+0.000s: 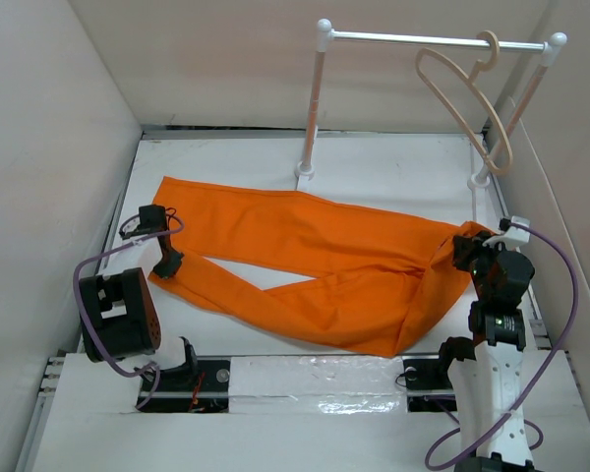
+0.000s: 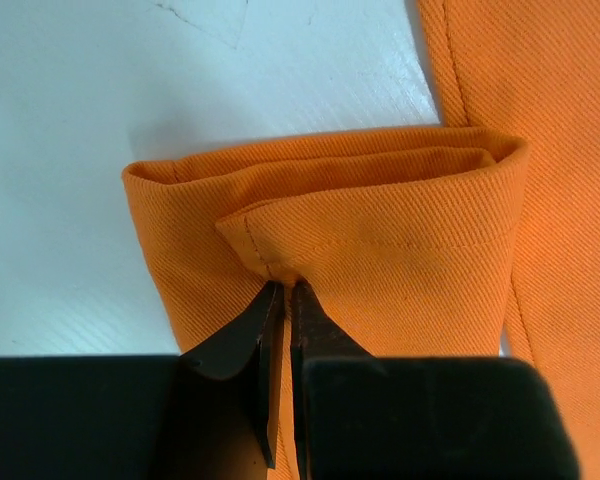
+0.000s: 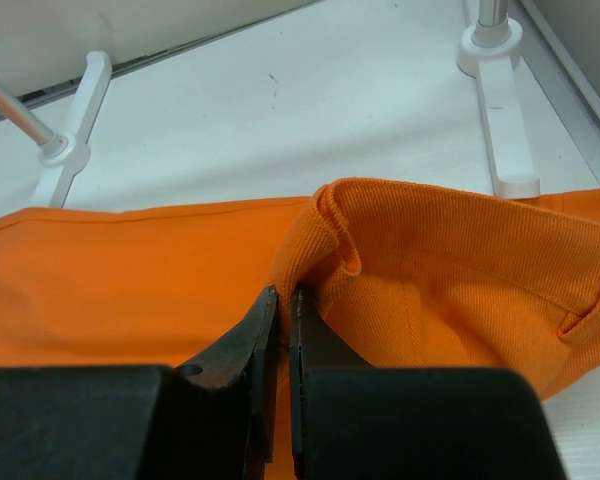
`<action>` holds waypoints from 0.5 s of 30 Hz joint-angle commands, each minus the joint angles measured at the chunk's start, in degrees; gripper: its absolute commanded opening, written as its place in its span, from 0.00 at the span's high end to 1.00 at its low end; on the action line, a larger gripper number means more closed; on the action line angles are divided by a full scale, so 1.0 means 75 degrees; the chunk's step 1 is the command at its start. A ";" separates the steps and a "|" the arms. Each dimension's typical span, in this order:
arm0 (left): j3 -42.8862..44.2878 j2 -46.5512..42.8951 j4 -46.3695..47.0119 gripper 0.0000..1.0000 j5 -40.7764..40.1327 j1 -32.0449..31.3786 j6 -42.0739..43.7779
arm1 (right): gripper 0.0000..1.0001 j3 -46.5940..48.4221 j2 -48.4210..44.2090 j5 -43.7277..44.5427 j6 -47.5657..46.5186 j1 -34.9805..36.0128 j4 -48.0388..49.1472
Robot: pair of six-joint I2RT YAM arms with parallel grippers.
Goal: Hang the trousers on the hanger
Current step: Fold the trousers at the center of the board.
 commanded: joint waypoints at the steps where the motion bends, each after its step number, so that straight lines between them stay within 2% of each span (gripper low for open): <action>1: 0.0240 -0.0325 0.0172 1.00 -0.0112 0.0024 -0.0170 | 1.00 -0.0016 -0.0119 0.0029 -0.0097 0.0060 0.0446; 7: 0.0217 -0.1298 0.0173 1.00 -0.0078 0.0024 -0.0135 | 1.00 0.0089 -0.0048 0.0216 -0.0121 0.0060 0.0306; 15: 0.0509 -0.4461 -0.0085 1.00 -0.0579 0.0094 -0.0369 | 1.00 0.0803 -0.0142 0.1106 -0.0016 -0.0010 -0.0607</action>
